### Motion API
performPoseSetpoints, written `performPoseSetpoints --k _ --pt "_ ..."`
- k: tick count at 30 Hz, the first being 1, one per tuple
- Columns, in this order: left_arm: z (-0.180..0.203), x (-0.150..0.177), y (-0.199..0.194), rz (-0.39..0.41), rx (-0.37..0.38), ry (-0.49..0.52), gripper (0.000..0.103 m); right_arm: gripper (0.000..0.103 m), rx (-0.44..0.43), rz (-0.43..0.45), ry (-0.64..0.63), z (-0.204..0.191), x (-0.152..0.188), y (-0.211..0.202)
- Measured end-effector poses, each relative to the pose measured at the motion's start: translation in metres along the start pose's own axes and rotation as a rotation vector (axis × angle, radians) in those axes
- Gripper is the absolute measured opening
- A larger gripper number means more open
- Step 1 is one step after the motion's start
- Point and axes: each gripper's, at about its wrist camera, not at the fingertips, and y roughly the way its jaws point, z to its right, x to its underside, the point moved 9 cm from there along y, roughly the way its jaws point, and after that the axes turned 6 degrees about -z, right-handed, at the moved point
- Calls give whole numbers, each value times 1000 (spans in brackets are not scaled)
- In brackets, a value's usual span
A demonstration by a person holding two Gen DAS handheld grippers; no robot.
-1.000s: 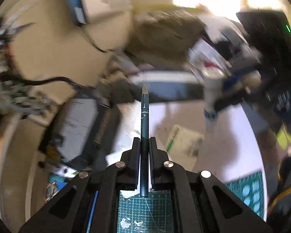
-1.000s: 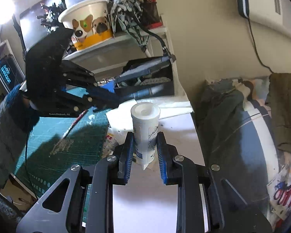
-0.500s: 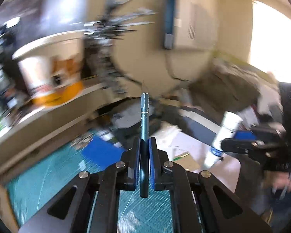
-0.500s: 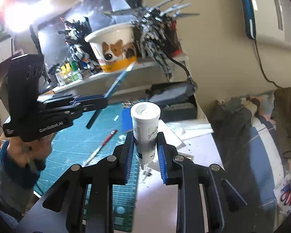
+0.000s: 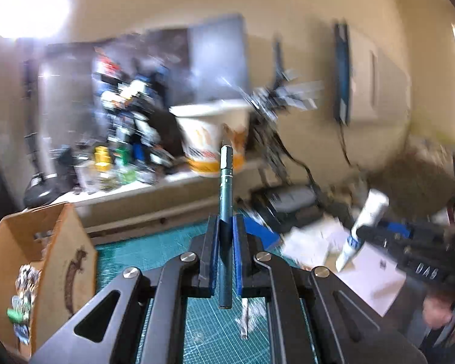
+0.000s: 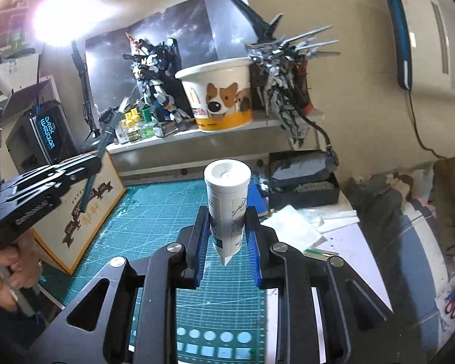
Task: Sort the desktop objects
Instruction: 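Lift the white tube with the right gripper while the left gripper lifts the craft knife toward the box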
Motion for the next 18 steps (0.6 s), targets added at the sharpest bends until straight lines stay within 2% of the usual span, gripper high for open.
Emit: performPoseSetpoints --k 5,8,11,18 --pt "-23 -5 -28 54 -74 -36 9 22 55 40 -39 -24 -7 -7" --pt "-36 -4 -38 65 -103 -55 9 22 59 72 -44 -37 -11 -13" --pt "-46 3 -44 64 -124 -75 9 22 58 110 -44 -52 -14 -20" --pt "-70 26 -44 25 -179 -107 9 22 52 118 -78 -80 -10 -18"
